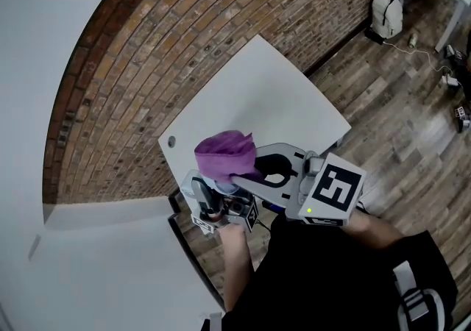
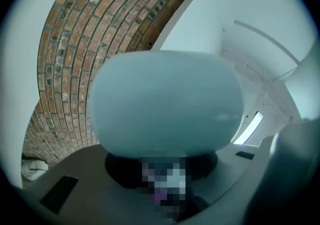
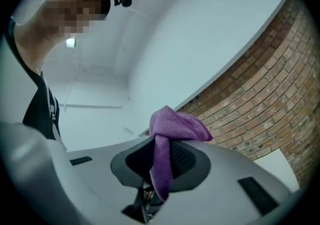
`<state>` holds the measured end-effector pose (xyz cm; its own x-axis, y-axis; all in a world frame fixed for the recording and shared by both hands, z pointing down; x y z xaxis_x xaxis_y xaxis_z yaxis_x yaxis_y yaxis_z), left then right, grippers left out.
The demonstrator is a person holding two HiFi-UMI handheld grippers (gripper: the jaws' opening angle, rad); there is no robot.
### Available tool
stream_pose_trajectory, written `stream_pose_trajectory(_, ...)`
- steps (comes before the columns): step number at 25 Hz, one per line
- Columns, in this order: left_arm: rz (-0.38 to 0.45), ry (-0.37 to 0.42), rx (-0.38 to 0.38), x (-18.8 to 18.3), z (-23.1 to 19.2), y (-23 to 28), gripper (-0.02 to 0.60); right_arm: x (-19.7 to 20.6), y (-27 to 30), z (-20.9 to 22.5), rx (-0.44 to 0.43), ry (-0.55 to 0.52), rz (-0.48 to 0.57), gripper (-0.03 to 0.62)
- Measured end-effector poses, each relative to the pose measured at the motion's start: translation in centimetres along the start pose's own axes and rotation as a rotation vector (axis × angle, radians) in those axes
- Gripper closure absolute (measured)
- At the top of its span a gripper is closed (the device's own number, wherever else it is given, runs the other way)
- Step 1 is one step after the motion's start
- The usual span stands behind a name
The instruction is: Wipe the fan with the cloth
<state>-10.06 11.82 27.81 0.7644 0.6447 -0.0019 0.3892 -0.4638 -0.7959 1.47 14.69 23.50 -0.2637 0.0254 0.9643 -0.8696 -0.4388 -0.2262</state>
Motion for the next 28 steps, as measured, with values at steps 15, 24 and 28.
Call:
stream_pose_trajectory(15,0.002,0.115,-0.113,-1.5,-1.1,-0.3,0.430,-0.8,-1.1,1.2,-0.091,0.115,0.087,0.533)
stream_pose_trajectory(24,-0.032,0.110,-0.122,0.1,-0.8,1.0,0.430,2.1,-0.5,2.3,-0.101,0.213,0.060,0.533)
stream_pose_trajectory(28,-0.054,0.127,-0.138,-0.5,-0.7,0.3,0.430,4.4,-0.2,4.3,-0.039,0.229,0.005,0.533)
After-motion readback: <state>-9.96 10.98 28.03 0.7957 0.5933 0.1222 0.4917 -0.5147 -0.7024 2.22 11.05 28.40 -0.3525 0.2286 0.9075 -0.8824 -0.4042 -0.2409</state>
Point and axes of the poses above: the fingertips, and each gripper's own axes: y forward along the fingers, z to its right, x out of its underside, the point moved 1 cm from there along -y, backward along the fingers, and after that the axes turned 12 degrees about -y, right-handed, at the moved point
